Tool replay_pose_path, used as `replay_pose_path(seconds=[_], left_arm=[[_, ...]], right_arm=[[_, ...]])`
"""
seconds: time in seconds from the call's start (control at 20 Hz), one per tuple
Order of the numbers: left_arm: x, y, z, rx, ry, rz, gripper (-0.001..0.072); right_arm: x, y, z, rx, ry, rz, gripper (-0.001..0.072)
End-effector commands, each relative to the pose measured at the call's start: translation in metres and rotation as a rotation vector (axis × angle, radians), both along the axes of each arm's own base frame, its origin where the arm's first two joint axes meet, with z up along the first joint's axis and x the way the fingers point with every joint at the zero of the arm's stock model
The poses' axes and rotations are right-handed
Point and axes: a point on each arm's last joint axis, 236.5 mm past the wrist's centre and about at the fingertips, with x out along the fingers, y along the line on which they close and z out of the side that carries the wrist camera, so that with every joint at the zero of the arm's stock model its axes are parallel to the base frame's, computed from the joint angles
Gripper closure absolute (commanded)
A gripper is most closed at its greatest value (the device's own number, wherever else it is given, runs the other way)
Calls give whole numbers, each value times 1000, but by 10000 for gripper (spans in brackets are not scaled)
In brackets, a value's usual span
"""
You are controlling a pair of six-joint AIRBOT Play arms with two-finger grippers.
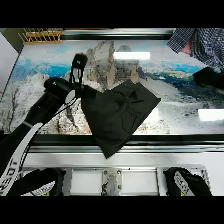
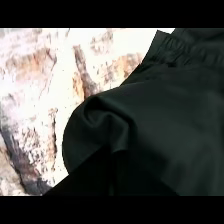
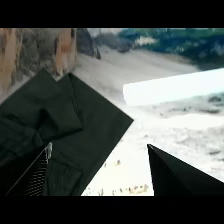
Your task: Fold the clothes and pants, and hang the long-sleeved shirts on hangers.
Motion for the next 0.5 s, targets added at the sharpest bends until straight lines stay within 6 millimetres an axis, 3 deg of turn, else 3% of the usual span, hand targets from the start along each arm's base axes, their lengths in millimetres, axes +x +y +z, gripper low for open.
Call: replay_pose_path(seconds=[0.0,0.15,0.25,0.35,0.45], left_arm=[[-12,33,-57,24,182,103,703],[-7,44,-58,-23,192,154,703],[-7,48,-59,-25,198,167,703],[-7,49,-59,-24,199,167,703],[-9,45,-59,-22,203,159,703]], right_arm=[[-2,18,-88,73,248,65,66],[-4,68,-169,165,415,180,66],[-4,109,-211,214,483,275,67],[4,138,-240,252,508,330,67],[14,151,-263,315,524,299,67]])
